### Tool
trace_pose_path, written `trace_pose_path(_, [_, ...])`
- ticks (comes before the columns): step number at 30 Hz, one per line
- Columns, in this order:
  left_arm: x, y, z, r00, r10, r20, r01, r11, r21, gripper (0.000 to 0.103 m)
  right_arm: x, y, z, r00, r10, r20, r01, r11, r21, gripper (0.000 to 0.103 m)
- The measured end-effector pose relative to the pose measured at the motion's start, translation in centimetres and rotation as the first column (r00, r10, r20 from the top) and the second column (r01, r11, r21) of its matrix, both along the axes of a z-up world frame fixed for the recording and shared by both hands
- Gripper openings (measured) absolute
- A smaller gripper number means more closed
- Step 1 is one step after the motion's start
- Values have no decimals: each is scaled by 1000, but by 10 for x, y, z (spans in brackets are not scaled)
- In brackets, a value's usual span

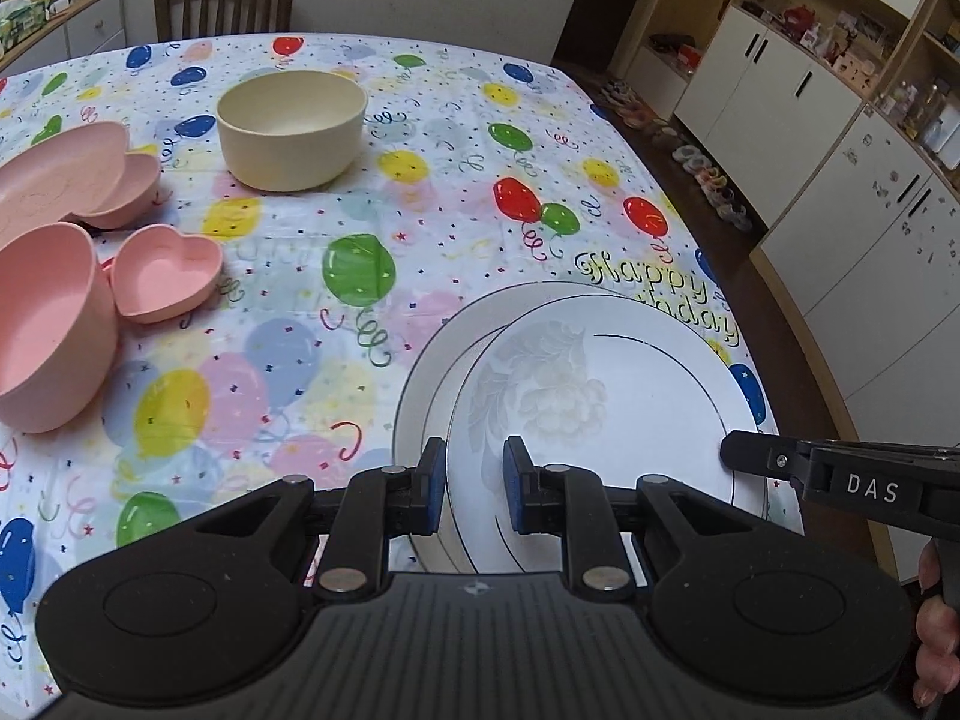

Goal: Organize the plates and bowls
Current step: 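Lift the second white plate and lower it onto the first white plate, then open both grippers and pull back from the stacked plates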

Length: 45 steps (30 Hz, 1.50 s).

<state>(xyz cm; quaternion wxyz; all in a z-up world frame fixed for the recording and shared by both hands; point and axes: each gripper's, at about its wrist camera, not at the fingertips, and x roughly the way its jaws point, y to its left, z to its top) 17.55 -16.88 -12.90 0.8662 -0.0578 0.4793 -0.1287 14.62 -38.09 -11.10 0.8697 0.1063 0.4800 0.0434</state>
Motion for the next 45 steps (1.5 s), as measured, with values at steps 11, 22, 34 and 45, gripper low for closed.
trace_pose_path(11, [8,-9,-15,999,0,-34,1,1000,22,19,10,-10,-19,999,12,-47,-12,1000,7,13])
trace_pose_path(22, [10,-9,-18,999,4,-46,-3,1000,22,19,16,-12,-23,998,32,-56,-31,999,13,13])
trace_pose_path(34, [12,-7,-16,999,14,-49,-13,1000,25,19,19,-14,-24,997,59,-45,-59,998,2,11])
trace_pose_path(45, [-2,-3,-2,999,47,-24,-47,999,20,19,20,-14,-11,993,118,-9,-118,993,-10,12])
